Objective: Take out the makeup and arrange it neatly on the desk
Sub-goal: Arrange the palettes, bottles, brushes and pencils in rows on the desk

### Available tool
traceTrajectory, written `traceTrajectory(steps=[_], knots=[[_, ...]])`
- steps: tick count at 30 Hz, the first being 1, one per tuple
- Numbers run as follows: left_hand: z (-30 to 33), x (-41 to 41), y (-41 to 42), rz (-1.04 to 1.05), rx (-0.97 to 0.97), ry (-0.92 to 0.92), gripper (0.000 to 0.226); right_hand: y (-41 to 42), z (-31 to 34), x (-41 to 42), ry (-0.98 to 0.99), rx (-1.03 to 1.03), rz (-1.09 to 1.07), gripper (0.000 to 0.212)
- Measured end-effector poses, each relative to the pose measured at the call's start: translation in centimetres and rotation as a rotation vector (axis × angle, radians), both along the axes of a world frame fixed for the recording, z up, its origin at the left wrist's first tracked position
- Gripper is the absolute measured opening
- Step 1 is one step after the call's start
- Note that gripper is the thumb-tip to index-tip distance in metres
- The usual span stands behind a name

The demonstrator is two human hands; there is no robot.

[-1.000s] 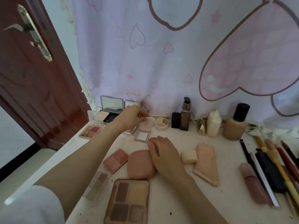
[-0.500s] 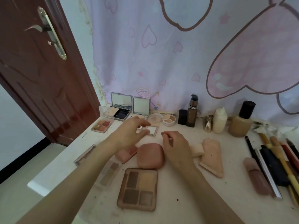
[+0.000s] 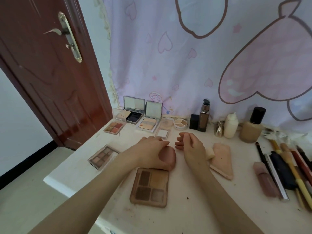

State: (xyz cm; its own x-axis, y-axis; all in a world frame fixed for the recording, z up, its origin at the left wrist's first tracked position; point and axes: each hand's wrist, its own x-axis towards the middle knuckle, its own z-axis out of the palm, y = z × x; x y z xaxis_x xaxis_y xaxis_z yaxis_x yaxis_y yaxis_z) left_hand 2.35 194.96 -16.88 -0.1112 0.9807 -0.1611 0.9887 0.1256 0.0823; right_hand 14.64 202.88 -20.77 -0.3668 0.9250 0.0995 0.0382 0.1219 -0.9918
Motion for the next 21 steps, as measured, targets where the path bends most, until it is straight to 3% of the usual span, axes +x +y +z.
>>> traceTrajectory(steps=[3,7,11,15,21], knots=[[-0.2,-0.1,0.0,0.004,0.054,-0.039,0.082,0.0,0.0,0.1,-0.015,-0.004,0.03,0.02],[0.8,-0.1,-0.6,0.059,0.264,-0.367,0.08,0.2,0.2,0.2,0.052,-0.045,0.037,0.02],[2.3,-0.2,-1.1,0.08,0.499,-0.629,0.079,0.2,0.9,0.3,0.216,-0.333,0.322,0.042],[2.4,-0.1,-1.8,0.057,0.539,-0.69,0.072,-0.3,1.2,0.1,0.301,-0.458,0.573,0.062],[2.1,-0.2,-2.4,0.053,0.485,-0.707,0.07,-0.3,1.3,0.6,0.318,-0.449,0.696,0.054]])
